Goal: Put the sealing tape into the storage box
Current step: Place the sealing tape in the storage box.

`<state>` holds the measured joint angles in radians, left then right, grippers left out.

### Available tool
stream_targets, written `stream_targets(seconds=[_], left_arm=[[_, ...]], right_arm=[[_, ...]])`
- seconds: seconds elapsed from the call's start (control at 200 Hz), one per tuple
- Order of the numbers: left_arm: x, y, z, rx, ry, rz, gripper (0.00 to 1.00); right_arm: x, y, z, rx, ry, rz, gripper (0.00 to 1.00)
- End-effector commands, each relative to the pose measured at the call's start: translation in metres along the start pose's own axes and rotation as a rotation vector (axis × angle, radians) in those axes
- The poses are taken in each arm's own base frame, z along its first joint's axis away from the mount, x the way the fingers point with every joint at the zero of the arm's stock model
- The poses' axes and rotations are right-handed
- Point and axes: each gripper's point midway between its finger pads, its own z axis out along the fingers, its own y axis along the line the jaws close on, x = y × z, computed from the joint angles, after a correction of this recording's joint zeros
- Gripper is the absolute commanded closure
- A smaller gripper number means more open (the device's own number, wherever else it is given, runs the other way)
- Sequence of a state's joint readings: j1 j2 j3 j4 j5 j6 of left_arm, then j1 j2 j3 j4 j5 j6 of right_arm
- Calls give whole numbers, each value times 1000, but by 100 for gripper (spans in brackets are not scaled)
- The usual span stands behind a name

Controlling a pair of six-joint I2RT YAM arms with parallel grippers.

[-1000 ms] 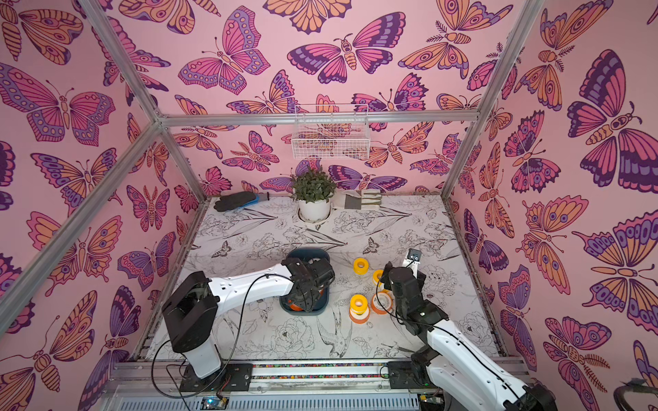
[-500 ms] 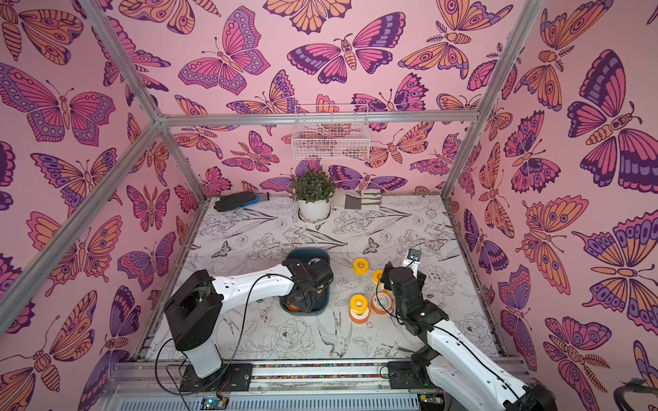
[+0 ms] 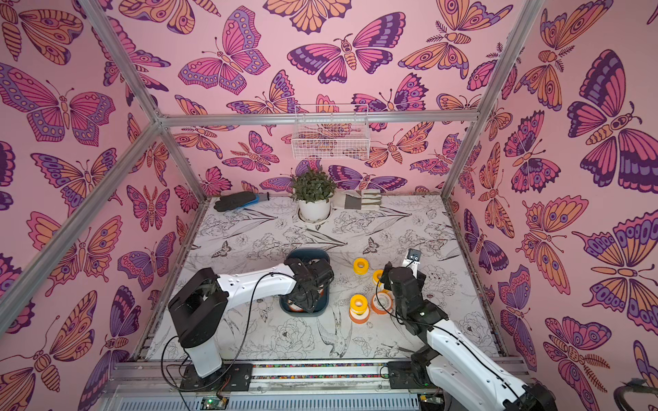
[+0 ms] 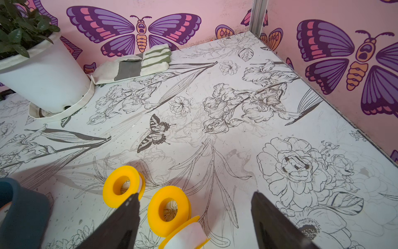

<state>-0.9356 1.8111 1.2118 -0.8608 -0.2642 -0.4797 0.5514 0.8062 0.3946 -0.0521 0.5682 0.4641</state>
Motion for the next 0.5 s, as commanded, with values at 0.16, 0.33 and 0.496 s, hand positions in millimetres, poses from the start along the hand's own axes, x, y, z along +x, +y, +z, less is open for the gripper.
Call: stream_targets(seconds=[0.16,0.33,0.496], left_arm=[[-7,5,-10,-14,-17,5,12],[-16,10,-42,26,-98,-18,12],[-17,26,-83,55,-200,-48,11]], right_arm=[[-10,2,-1,-1,-15,11,15],[-10,2,-1,-3,-20,15,15],[-10,2,-1,-2,-20,14,15]])
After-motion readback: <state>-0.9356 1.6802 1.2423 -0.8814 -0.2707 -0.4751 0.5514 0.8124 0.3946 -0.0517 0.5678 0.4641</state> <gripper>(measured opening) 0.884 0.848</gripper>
